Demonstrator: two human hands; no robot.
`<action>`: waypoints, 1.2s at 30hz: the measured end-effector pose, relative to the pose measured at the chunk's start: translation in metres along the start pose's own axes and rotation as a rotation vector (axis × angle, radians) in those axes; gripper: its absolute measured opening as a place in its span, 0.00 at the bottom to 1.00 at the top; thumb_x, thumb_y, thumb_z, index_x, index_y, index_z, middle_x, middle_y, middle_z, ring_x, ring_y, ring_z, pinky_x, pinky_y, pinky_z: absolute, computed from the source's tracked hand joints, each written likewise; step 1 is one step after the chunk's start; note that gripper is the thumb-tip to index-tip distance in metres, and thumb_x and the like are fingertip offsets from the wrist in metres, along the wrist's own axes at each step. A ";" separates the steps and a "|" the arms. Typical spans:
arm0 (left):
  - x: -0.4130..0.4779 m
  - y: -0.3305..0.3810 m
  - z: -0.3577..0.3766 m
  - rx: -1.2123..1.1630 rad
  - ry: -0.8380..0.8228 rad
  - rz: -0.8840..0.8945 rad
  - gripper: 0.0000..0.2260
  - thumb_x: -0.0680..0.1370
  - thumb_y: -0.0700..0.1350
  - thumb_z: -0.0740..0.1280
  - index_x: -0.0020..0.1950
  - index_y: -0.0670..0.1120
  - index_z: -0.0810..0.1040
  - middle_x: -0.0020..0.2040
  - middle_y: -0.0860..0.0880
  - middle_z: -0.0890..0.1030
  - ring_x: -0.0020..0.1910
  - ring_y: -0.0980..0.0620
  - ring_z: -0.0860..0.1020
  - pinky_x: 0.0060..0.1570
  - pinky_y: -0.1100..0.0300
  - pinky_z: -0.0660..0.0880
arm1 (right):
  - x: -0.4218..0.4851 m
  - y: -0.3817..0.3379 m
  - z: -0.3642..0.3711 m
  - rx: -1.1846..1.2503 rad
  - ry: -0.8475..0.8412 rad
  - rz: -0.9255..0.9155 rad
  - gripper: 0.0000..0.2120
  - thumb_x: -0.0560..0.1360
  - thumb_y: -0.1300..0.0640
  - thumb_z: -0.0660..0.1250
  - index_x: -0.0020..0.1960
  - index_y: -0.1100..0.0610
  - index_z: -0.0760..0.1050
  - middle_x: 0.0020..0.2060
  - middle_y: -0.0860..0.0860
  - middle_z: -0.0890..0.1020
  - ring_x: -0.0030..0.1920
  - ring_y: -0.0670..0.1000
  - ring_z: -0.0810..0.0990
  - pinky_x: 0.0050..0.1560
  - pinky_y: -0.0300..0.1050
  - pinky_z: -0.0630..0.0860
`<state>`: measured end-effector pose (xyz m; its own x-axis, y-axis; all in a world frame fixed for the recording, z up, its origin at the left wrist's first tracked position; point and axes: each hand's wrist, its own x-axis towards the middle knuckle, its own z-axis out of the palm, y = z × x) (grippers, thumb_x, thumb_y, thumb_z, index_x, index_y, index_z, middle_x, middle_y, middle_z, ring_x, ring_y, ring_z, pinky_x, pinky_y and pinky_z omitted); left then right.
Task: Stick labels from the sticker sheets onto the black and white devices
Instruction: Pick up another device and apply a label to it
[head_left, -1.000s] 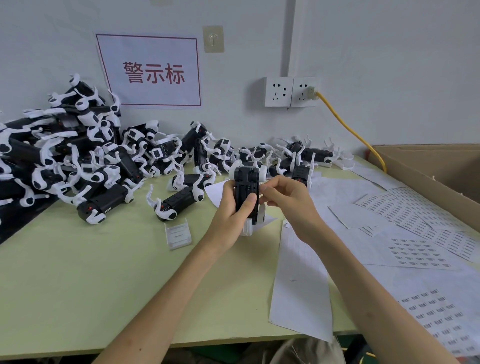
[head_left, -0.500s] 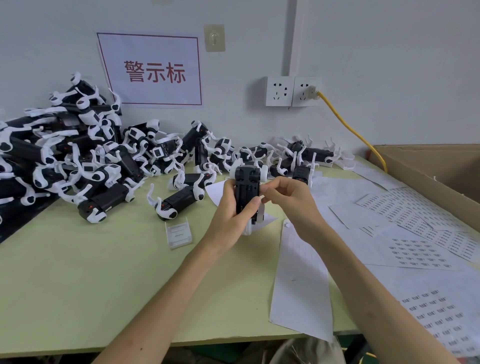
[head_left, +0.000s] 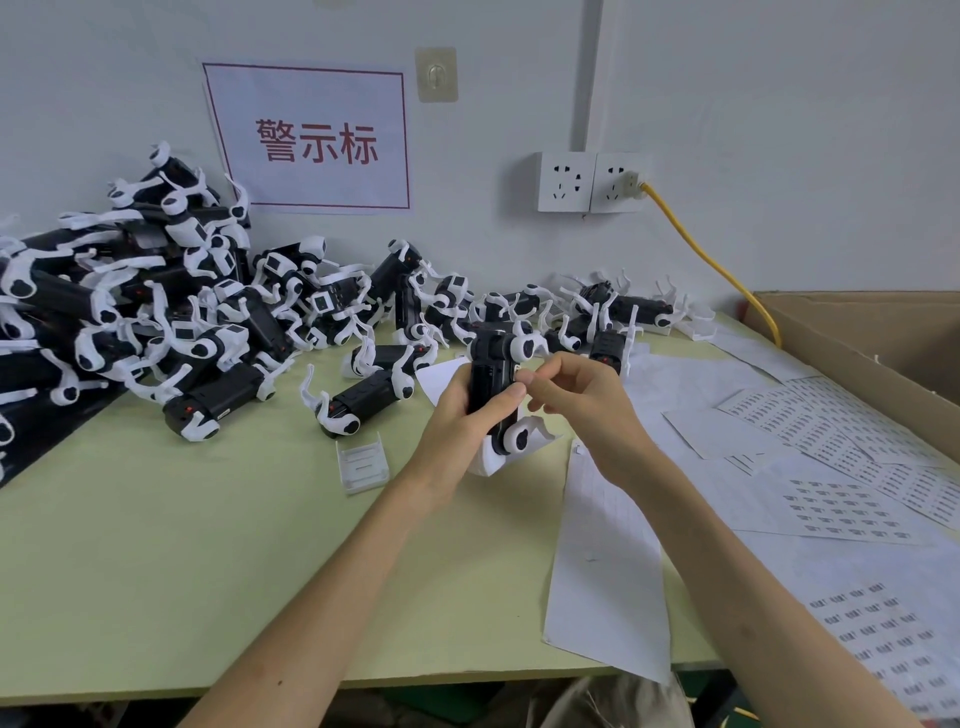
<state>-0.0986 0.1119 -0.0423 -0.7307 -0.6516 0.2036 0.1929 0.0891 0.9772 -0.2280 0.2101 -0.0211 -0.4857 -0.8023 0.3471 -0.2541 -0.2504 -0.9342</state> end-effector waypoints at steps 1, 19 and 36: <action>0.001 0.000 -0.001 -0.021 0.005 -0.038 0.21 0.73 0.53 0.72 0.64 0.46 0.77 0.61 0.43 0.83 0.61 0.47 0.82 0.63 0.53 0.77 | 0.000 0.000 0.000 -0.011 -0.018 0.000 0.09 0.78 0.58 0.73 0.40 0.58 0.79 0.32 0.45 0.83 0.35 0.45 0.80 0.42 0.35 0.75; 0.003 -0.006 -0.003 -0.112 -0.038 -0.165 0.30 0.65 0.50 0.77 0.64 0.44 0.73 0.49 0.49 0.86 0.50 0.51 0.85 0.51 0.56 0.79 | -0.001 0.006 0.007 0.031 0.080 -0.088 0.08 0.75 0.60 0.76 0.38 0.56 0.80 0.30 0.47 0.81 0.31 0.46 0.78 0.34 0.35 0.74; 0.006 -0.007 0.000 -0.117 -0.022 -0.192 0.26 0.72 0.60 0.71 0.64 0.46 0.77 0.60 0.42 0.84 0.61 0.45 0.82 0.68 0.44 0.74 | 0.000 0.018 0.019 -0.015 0.041 0.119 0.11 0.80 0.48 0.68 0.57 0.54 0.80 0.51 0.44 0.85 0.51 0.42 0.83 0.50 0.38 0.78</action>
<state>-0.1040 0.1072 -0.0477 -0.7750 -0.6318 0.0175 0.1231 -0.1237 0.9847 -0.2168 0.1959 -0.0397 -0.5470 -0.8029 0.2368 -0.2047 -0.1460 -0.9679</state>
